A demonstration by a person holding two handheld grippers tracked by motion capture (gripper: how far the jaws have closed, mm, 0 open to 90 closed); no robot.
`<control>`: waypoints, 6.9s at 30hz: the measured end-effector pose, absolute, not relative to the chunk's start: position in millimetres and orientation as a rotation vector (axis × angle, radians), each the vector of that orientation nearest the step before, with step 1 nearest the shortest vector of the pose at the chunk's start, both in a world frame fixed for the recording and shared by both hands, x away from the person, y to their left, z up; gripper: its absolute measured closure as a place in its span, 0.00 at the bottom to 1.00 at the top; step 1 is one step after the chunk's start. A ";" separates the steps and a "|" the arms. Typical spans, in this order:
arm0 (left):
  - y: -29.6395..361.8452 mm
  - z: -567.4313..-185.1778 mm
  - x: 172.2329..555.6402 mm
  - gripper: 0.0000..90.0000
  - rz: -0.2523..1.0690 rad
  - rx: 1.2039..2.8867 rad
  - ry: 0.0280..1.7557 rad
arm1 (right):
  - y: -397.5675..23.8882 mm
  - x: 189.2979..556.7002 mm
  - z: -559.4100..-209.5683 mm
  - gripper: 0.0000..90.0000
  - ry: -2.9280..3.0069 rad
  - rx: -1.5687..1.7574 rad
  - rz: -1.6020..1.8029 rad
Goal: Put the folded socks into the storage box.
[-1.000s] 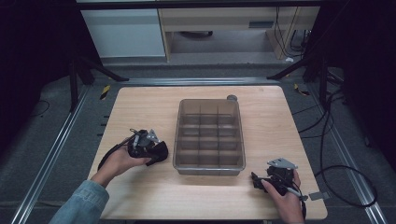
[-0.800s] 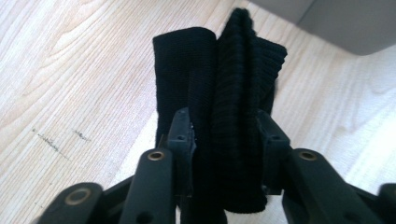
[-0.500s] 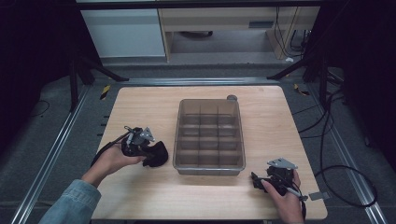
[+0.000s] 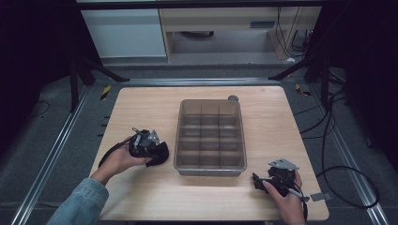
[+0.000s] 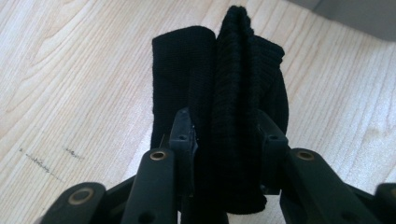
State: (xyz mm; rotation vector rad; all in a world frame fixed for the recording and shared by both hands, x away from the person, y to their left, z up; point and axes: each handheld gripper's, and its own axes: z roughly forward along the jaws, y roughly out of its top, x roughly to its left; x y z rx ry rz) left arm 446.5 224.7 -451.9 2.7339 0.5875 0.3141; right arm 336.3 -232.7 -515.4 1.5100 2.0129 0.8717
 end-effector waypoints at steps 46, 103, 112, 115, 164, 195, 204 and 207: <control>246.2 -417.3 434.1 0.74 0.291 2.630 0.579 | -232.6 335.8 -515.9 0.02 2.011 1.502 0.870; 154.9 -335.2 423.8 0.74 0.229 2.623 0.220 | -230.6 334.1 -515.7 0.02 2.005 1.510 0.866; 132.0 -337.3 421.2 0.74 0.217 2.648 0.167 | -230.5 334.0 -515.7 0.02 2.006 1.510 0.866; 122.7 -341.4 420.8 0.74 0.201 2.669 0.146 | -230.5 333.9 -515.6 0.02 2.008 1.510 0.868; 92.9 -393.9 424.0 0.74 0.059 2.855 0.113 | -230.0 333.6 -515.8 0.02 2.010 1.507 0.869; 107.1 -377.4 422.5 0.43 0.046 2.744 0.173 | -230.1 333.6 -515.8 0.02 2.011 1.507 0.869; 114.4 -345.7 424.2 0.47 0.064 2.651 0.175 | -230.0 333.6 -515.7 0.02 2.011 1.507 0.869; 115.0 -338.1 429.8 0.62 0.079 2.632 0.182 | -230.0 333.6 -515.7 0.02 2.011 1.507 0.869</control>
